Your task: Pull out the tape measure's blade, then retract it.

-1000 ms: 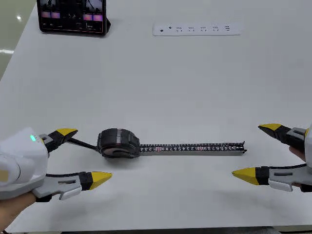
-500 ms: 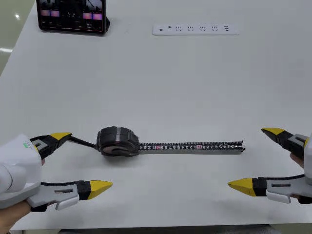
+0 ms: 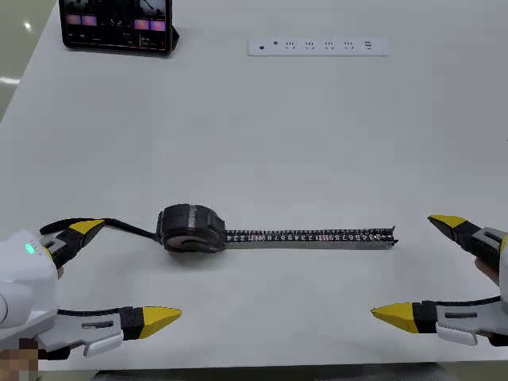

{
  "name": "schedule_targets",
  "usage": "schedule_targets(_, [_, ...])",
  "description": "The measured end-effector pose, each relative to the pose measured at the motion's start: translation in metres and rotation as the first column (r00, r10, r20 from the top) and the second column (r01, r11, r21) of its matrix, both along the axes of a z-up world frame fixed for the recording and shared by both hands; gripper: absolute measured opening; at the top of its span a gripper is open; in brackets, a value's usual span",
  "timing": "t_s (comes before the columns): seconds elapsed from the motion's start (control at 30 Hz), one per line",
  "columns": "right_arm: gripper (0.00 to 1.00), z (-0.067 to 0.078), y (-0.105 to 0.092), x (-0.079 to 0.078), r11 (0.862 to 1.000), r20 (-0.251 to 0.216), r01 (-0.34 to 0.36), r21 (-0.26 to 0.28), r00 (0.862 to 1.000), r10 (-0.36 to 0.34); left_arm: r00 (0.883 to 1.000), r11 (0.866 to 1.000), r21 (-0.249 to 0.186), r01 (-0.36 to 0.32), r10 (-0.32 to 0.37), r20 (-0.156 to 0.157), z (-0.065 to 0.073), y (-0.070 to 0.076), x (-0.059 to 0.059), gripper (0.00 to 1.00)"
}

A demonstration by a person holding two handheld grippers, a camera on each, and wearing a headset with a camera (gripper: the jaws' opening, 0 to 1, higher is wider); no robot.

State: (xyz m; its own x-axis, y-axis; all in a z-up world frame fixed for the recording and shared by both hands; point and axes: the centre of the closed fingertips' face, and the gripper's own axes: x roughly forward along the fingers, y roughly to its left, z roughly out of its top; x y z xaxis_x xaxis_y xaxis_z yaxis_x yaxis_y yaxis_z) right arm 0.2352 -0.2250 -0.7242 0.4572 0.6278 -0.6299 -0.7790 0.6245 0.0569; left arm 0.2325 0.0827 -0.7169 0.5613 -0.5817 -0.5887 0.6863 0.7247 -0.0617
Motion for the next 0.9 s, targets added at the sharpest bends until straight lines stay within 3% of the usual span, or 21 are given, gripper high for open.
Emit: schedule_targets(0.9, [0.99,-0.0027,-0.0001,-0.0073,1.0,0.001,0.01,-0.001,1.0,-0.01,0.999,0.999,-0.006,-0.035,0.035,0.001,0.0042,0.0047,-0.0025,0.99])
